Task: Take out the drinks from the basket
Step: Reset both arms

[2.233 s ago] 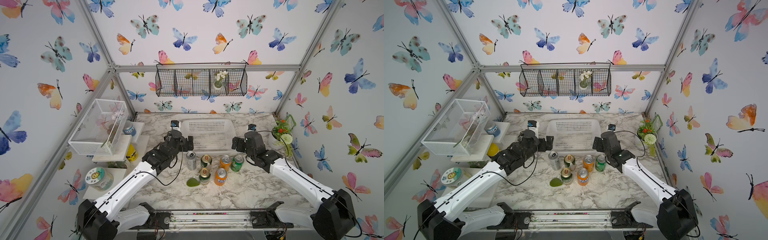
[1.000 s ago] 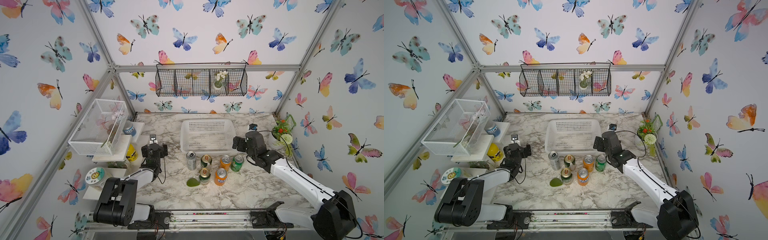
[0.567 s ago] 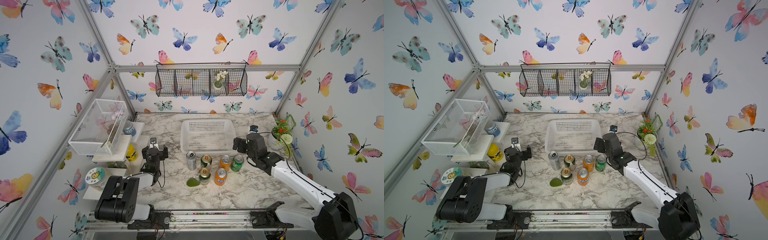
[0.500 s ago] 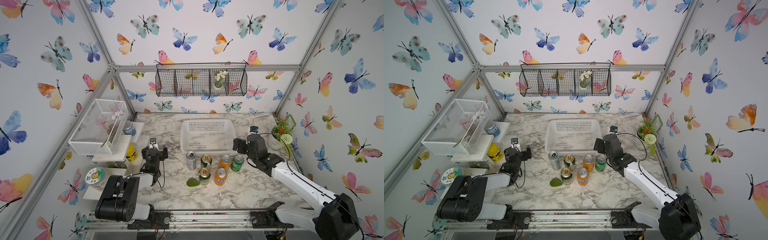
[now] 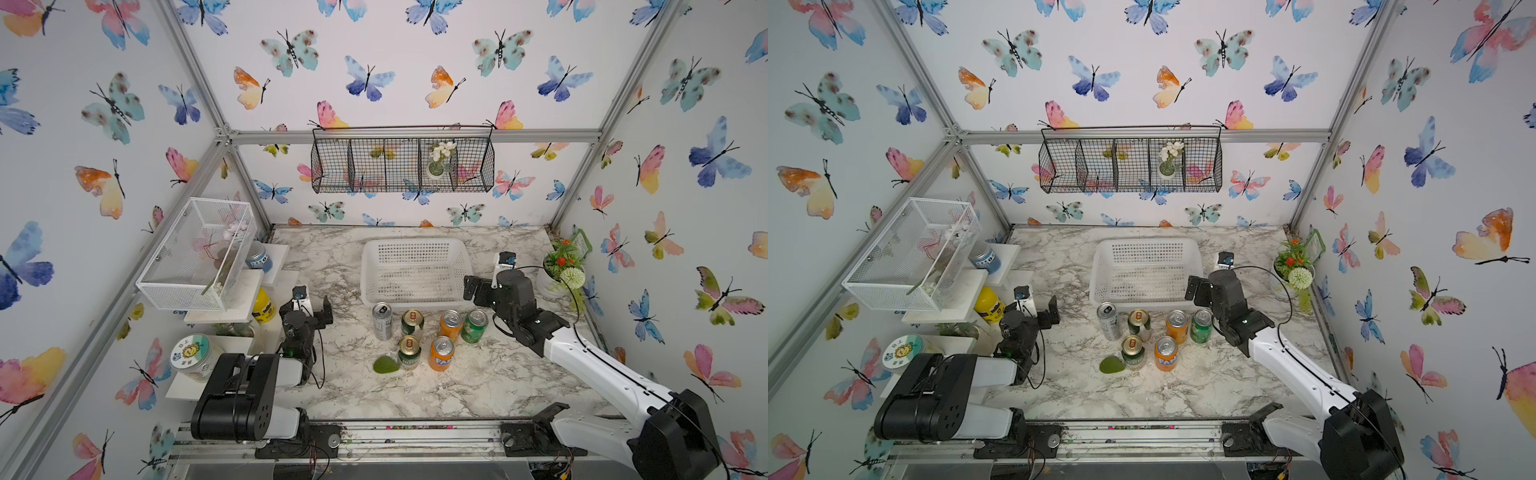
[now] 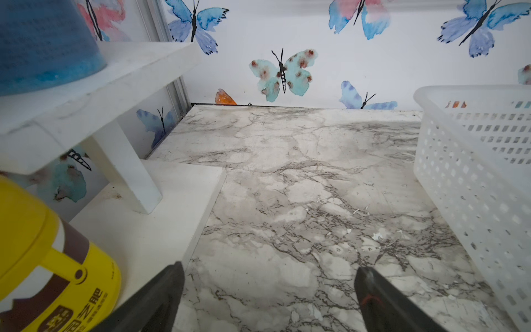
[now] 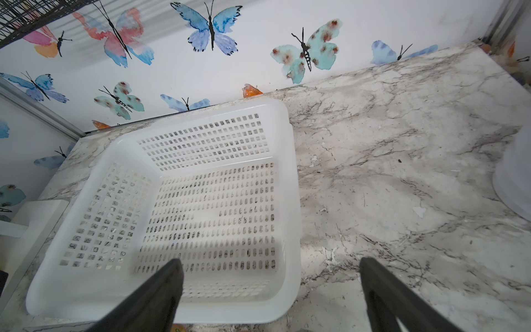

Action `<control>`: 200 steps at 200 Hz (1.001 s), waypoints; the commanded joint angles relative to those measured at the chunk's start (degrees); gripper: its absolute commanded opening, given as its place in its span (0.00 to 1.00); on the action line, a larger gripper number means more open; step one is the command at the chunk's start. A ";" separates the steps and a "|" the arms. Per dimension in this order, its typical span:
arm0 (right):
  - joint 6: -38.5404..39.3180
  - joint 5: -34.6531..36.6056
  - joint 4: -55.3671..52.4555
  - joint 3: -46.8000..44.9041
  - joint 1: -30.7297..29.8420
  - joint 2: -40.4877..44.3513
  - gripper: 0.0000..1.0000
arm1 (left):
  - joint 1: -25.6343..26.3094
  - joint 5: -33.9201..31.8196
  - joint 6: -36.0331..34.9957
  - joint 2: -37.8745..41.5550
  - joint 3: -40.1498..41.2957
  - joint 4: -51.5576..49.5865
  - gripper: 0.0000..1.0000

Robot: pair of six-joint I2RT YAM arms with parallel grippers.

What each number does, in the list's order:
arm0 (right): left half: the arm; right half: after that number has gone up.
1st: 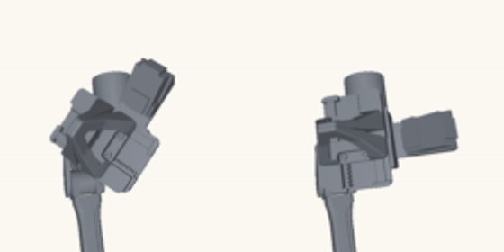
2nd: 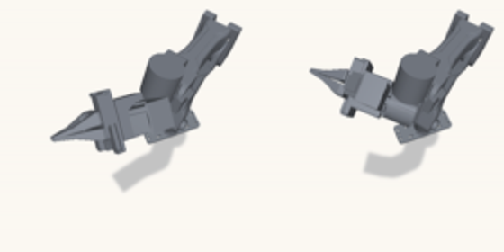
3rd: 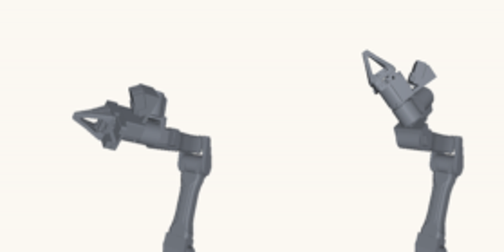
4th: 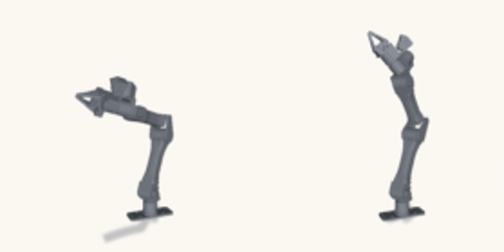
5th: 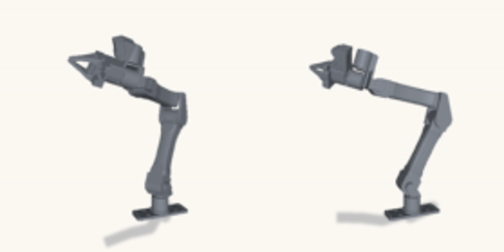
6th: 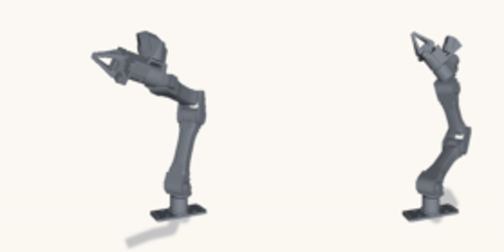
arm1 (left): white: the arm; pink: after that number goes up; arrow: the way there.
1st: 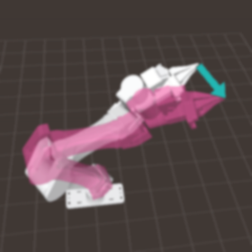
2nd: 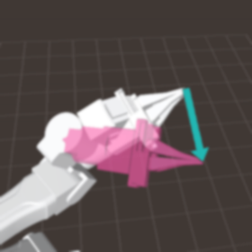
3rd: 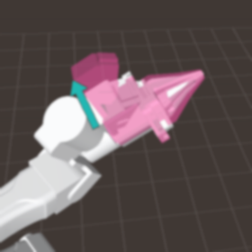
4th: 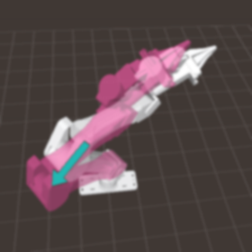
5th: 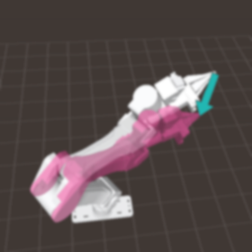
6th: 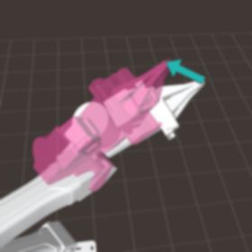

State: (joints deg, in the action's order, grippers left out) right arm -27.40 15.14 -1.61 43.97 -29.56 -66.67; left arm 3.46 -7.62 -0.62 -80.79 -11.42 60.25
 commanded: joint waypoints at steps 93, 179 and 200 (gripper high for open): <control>-3.49 15.60 -2.25 4.09 0.29 -7.35 0.85 | -0.23 1.64 0.28 -0.07 -0.32 2.15 0.99; 21.31 13.45 25.14 -2.66 4.45 -9.58 0.99 | -0.19 1.73 0.29 -0.16 -0.44 1.98 0.99; 23.48 11.63 29.42 -5.47 8.08 -10.45 0.99 | -0.21 1.73 0.28 -0.15 -0.44 1.98 0.99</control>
State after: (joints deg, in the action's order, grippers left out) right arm -10.17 28.36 19.99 41.60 -24.86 -75.92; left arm 3.44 -7.40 -0.62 -80.79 -11.42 60.69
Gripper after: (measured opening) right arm 0.995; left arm 0.987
